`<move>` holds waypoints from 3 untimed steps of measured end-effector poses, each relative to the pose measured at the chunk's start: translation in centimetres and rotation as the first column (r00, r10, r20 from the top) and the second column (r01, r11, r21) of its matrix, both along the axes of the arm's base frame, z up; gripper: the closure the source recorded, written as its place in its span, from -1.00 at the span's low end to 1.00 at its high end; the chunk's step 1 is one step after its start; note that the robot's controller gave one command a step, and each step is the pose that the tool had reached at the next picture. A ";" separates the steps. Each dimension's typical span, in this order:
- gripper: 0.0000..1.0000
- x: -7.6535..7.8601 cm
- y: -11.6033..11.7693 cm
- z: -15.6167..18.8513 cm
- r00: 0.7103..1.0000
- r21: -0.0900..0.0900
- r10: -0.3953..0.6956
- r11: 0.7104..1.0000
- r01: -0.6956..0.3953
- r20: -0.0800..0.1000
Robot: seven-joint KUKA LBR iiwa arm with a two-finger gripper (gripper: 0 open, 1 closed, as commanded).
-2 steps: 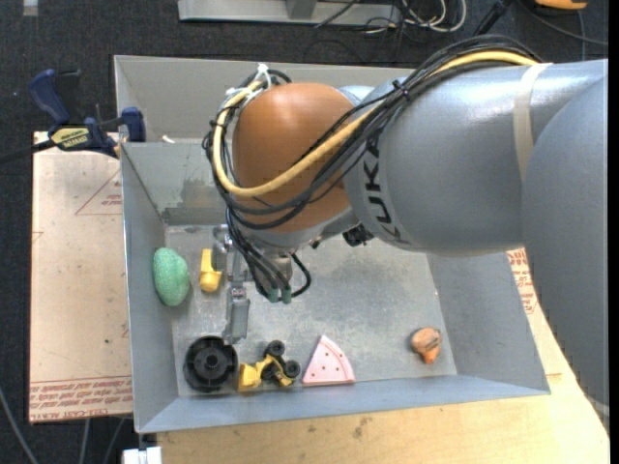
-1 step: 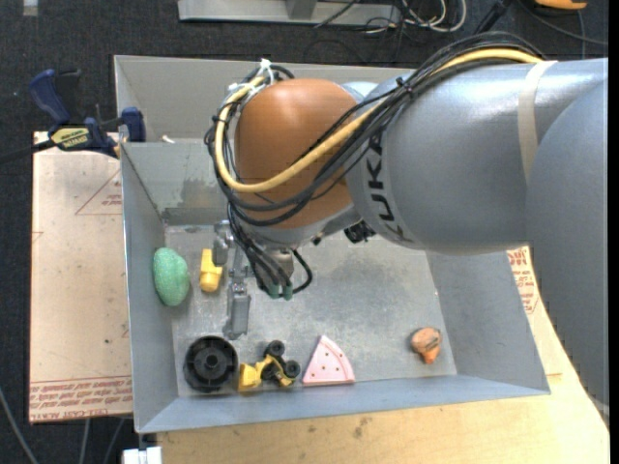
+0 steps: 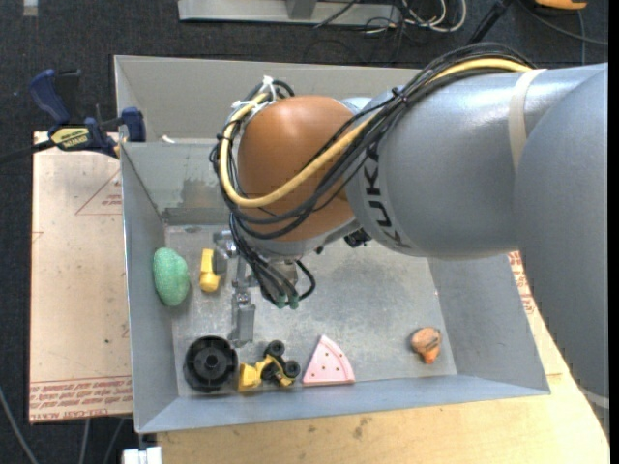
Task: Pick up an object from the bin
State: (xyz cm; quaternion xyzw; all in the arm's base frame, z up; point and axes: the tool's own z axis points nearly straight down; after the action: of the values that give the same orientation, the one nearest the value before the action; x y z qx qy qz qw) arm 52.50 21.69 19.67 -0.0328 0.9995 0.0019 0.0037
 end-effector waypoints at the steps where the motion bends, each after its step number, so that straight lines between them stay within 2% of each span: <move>1: -1.00 -0.8 -2.0 -4.7 1.000 -0.002 -0.009 1.000 0.009 -0.005; 2: -1.00 -1.0 -2.4 -5.7 0.999 -0.004 -0.054 0.999 0.054 -0.008; 3: -1.00 -1.5 -4.3 -5.5 0.999 -0.004 -0.052 0.999 0.052 -0.010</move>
Offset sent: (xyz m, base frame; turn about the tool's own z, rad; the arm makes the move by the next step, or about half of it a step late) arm -0.0306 -0.0564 -0.1036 -0.1214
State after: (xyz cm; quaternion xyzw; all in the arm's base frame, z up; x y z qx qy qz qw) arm 51.04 17.38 14.21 -0.0069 1.0000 0.0000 -0.0016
